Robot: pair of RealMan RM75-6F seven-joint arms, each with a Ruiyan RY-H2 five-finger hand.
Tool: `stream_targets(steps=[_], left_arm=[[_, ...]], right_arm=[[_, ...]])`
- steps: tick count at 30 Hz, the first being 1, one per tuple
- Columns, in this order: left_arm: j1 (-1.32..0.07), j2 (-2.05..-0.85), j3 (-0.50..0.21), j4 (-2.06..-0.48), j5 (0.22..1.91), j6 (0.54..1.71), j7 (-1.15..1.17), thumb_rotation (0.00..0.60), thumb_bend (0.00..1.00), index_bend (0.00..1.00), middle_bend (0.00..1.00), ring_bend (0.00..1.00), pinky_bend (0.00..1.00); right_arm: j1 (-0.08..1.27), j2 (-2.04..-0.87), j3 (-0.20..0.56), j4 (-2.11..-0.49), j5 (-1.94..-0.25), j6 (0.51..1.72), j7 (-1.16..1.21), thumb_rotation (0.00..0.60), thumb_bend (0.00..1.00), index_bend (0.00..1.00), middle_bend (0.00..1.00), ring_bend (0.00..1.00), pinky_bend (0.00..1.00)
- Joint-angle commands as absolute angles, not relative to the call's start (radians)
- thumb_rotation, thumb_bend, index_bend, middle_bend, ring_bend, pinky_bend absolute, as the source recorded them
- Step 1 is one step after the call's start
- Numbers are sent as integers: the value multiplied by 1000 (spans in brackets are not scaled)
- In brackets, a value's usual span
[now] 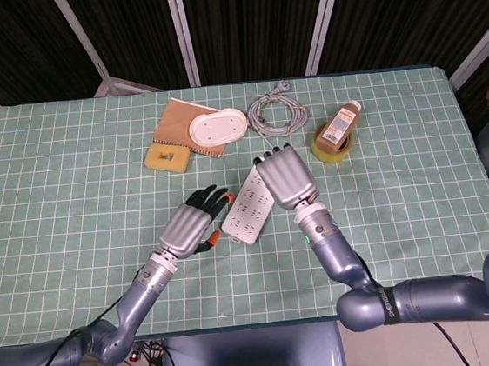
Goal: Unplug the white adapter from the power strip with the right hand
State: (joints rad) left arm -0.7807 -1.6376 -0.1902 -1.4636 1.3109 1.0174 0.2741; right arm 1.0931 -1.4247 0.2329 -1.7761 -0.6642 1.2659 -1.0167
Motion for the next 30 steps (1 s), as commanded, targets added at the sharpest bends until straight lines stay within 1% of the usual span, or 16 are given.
stream_targets(steps=[1,3,5,7,9,10,11,12,13,14,16,17,19,22,26,30], left_arm=[[-744,-1564,-205,-1535,1326,1077,264,600,379,121,73,28,146],[-716,-1518,-194,-1579,1343,1111,261,600,372,121,73,28,145],[-688,-1480,-177,-1615,1361,1144,255,600,357,120,73,29,145],[-652,-1444,-157,-1647,1378,1183,245,600,334,120,72,29,145],[-615,-1411,-138,-1672,1388,1221,230,600,319,120,72,29,143],[-593,-1392,-126,-1685,1397,1244,219,600,312,120,71,29,141],[-582,-1383,-120,-1690,1400,1255,214,600,306,120,71,28,139],[-565,-1370,-111,-1696,1406,1271,206,600,296,120,70,28,136],[-546,-1357,-101,-1702,1410,1290,197,600,281,120,69,28,133],[-527,-1345,-92,-1707,1418,1311,186,600,271,120,68,28,131],[-489,-1325,-72,-1712,1431,1351,160,600,242,119,65,28,128],[-475,-1319,-65,-1713,1434,1364,152,600,232,119,64,27,127],[-440,-1304,-47,-1712,1446,1398,131,600,202,117,61,24,118],[-392,-1289,-24,-1706,1463,1445,96,600,170,108,54,20,110],[-331,-1274,-1,-1690,1481,1505,46,600,166,102,51,19,110],[-281,-1257,20,-1666,1509,1557,14,600,138,84,39,18,99]], right_arm=[[1041,-1389,195,-1816,-679,1305,-994,600,761,787,544,521,581],[1011,-1383,174,-1821,-677,1319,-980,600,761,786,544,518,604],[983,-1382,153,-1816,-672,1327,-964,600,761,763,543,502,632],[959,-1385,136,-1806,-674,1333,-947,600,760,696,525,463,662],[932,-1391,116,-1792,-674,1338,-931,600,720,606,478,413,683],[918,-1395,106,-1780,-682,1342,-922,600,659,528,439,372,647],[912,-1398,101,-1775,-686,1344,-919,600,580,437,393,326,548],[902,-1402,94,-1768,-692,1347,-913,600,527,373,359,294,472],[893,-1406,89,-1763,-699,1351,-907,600,454,278,305,244,345],[882,-1409,84,-1758,-707,1356,-900,600,400,190,251,196,287],[861,-1416,72,-1750,-730,1371,-887,600,354,64,170,125,227],[855,-1418,68,-1748,-739,1377,-883,600,347,20,126,87,209],[833,-1421,58,-1749,-770,1396,-869,600,334,0,64,32,171],[794,-1415,41,-1759,-837,1431,-828,600,321,0,7,1,103],[723,-1387,3,-1785,-952,1483,-738,600,317,0,0,0,59],[626,-1344,-71,-1795,-1102,1552,-610,600,291,0,0,0,9]])
